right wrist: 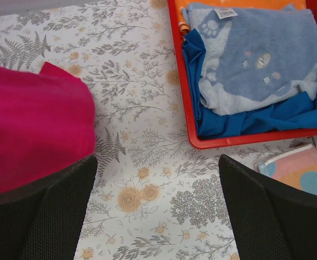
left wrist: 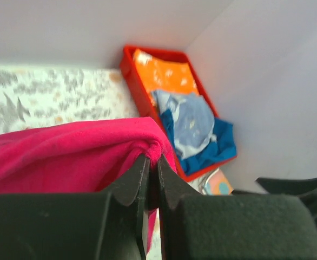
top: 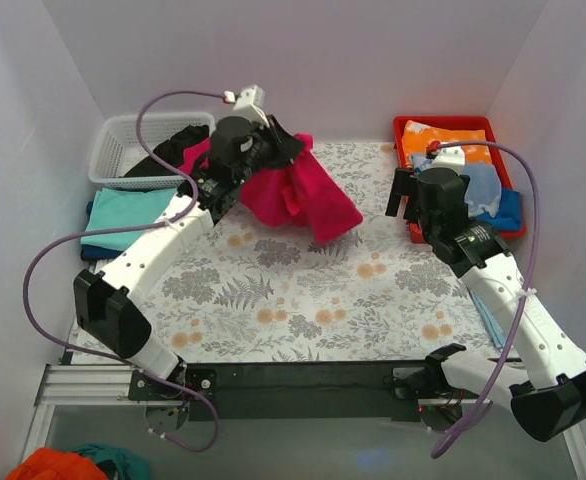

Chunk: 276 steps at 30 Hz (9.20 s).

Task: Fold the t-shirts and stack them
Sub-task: Move the tshirt to the center of the board, then flatten the tshirt out

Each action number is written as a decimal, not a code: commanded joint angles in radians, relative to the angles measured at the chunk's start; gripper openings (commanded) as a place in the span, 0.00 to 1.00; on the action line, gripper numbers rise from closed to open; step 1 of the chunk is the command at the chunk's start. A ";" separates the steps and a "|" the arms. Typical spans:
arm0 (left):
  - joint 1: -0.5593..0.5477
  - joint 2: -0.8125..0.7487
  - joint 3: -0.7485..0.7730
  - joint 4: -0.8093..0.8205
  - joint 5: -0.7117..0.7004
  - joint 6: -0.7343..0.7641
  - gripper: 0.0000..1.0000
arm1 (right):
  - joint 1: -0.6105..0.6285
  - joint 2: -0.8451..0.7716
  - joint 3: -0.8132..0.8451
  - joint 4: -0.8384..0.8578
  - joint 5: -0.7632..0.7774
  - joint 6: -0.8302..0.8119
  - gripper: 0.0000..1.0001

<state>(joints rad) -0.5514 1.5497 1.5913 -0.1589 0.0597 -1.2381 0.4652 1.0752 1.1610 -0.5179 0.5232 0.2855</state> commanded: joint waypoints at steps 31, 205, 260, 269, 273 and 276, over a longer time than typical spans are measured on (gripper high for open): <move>-0.374 0.178 -0.076 -0.244 -0.498 0.011 0.83 | -0.002 -0.133 -0.130 0.107 -0.157 -0.097 0.99; 0.209 0.336 -0.077 -0.278 -0.706 -0.007 0.62 | 0.067 0.329 -0.004 0.159 -0.278 -0.065 0.77; 0.404 0.277 -0.507 -0.241 -0.302 -0.044 0.26 | 0.165 0.252 -0.268 0.130 -0.244 0.076 0.74; 0.384 0.297 -0.491 -0.336 -0.336 -0.009 0.28 | 0.165 0.247 -0.270 0.133 -0.239 0.093 0.73; 0.364 0.305 -0.484 -0.375 -0.362 0.015 0.28 | 0.165 0.246 -0.268 0.139 -0.241 0.099 0.73; 0.355 0.326 -0.481 -0.379 -0.366 0.032 0.28 | 0.165 0.252 -0.268 0.145 -0.246 0.099 0.73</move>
<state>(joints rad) -0.1787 1.8336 1.1267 -0.3923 -0.3027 -1.2430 0.6243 1.3487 0.8860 -0.3939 0.2665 0.3676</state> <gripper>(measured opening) 0.279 0.730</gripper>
